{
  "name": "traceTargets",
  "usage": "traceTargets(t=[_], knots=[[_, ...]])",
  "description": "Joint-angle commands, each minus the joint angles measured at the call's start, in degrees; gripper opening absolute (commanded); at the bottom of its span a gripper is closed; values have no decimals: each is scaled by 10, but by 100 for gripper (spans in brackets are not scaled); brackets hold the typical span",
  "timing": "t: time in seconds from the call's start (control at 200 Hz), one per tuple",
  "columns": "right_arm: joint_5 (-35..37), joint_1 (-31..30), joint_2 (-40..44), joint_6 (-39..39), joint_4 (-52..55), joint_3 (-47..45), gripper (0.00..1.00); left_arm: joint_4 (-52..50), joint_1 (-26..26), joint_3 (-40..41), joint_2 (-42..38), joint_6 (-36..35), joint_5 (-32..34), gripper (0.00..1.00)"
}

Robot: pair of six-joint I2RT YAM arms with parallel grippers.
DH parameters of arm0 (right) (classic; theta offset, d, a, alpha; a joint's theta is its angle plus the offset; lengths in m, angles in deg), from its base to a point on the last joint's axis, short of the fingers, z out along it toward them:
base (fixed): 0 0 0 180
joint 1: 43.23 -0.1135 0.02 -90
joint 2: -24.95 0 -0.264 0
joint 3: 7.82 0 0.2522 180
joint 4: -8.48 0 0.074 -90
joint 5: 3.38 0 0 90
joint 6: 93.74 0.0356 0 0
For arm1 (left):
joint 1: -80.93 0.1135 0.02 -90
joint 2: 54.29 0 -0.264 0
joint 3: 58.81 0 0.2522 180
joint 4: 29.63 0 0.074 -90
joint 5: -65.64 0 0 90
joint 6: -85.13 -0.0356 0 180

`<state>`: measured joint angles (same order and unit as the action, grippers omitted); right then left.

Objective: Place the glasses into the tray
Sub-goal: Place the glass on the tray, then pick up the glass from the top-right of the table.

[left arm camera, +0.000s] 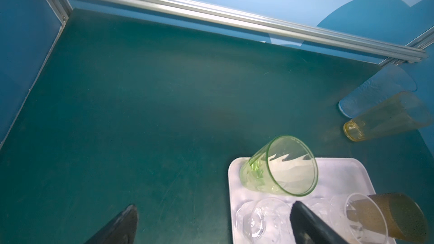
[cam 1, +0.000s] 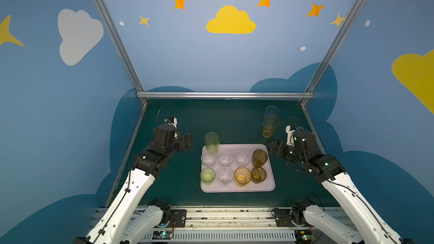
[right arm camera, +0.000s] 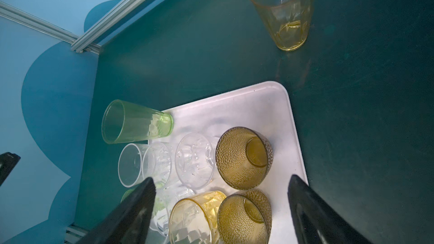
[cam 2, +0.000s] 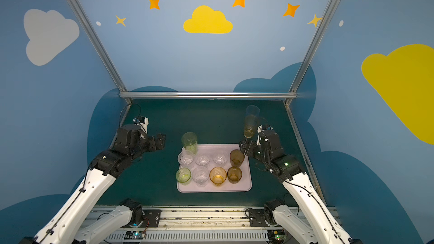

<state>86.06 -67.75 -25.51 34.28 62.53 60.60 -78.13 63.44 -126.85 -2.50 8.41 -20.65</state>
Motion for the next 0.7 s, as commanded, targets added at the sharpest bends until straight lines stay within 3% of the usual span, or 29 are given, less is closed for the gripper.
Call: traceTargets(t=[0.0, 0.521, 0.691], knots=[[-5, 14, -26, -24, 22, 42, 88, 10, 8, 11, -14, -10, -13, 100], [-90, 167, -212, -57, 51, 186, 87, 71, 10, 68, -101, -35, -154, 100], [-108, 205, -283, -56, 47, 220, 87, 86, 10, 69, -93, -35, -249, 100]])
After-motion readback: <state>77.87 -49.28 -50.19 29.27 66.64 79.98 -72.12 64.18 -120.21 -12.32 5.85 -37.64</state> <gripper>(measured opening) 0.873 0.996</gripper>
